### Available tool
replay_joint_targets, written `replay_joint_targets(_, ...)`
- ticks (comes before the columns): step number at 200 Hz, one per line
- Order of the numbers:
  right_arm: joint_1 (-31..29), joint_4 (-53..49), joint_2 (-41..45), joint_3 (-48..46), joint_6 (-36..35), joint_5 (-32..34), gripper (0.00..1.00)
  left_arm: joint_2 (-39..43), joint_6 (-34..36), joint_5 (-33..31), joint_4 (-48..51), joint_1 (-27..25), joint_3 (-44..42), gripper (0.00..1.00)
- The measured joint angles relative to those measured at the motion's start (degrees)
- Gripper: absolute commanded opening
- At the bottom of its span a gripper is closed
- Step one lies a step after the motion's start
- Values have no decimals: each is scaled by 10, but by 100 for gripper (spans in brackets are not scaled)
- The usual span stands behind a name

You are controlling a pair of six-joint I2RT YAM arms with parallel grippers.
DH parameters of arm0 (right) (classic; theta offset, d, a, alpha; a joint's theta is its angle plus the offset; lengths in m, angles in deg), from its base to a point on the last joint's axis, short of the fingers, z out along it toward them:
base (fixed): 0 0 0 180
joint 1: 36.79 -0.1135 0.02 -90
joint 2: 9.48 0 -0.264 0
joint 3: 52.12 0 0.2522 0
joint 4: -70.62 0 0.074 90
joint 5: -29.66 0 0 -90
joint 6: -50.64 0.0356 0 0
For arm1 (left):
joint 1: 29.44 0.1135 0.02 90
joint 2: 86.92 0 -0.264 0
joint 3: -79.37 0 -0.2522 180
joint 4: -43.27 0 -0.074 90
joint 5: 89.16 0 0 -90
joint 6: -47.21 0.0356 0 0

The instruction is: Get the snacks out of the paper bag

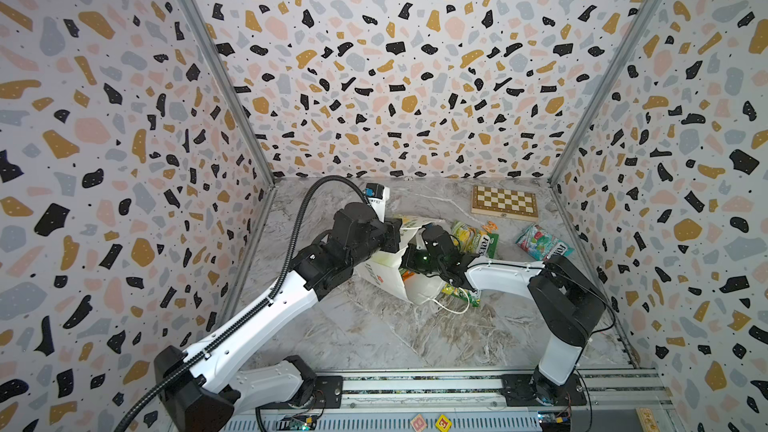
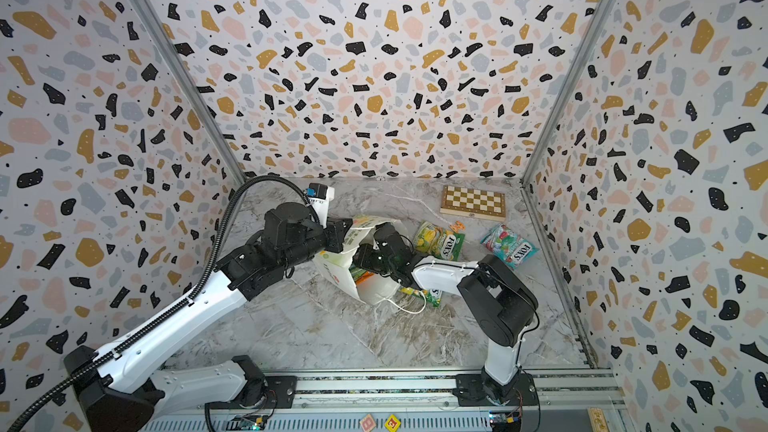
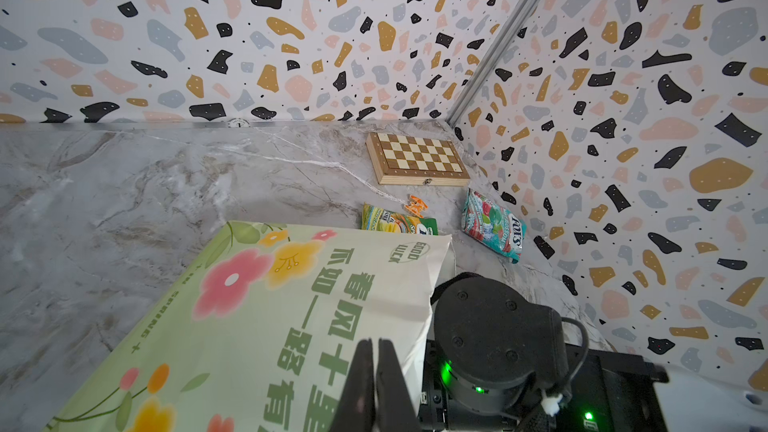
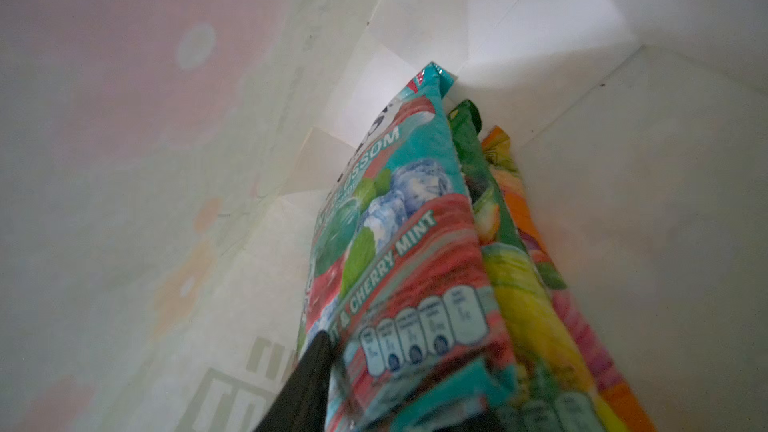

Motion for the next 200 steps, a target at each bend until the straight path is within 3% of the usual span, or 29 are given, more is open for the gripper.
replay_joint_targets(36, -6, 24, -7, -1, 3, -2, 0, 1, 1, -1, -1, 0, 0, 0)
replay_joint_targets(92, -9, 28, 2, -20, -33, 0, 0, 3, 1, -18, -3, 0, -4, 0)
replay_joint_targets(200, -10, -42, 93, -27, -140, -13, 0, 3, -8, -69, -3, 0, -12, 0)
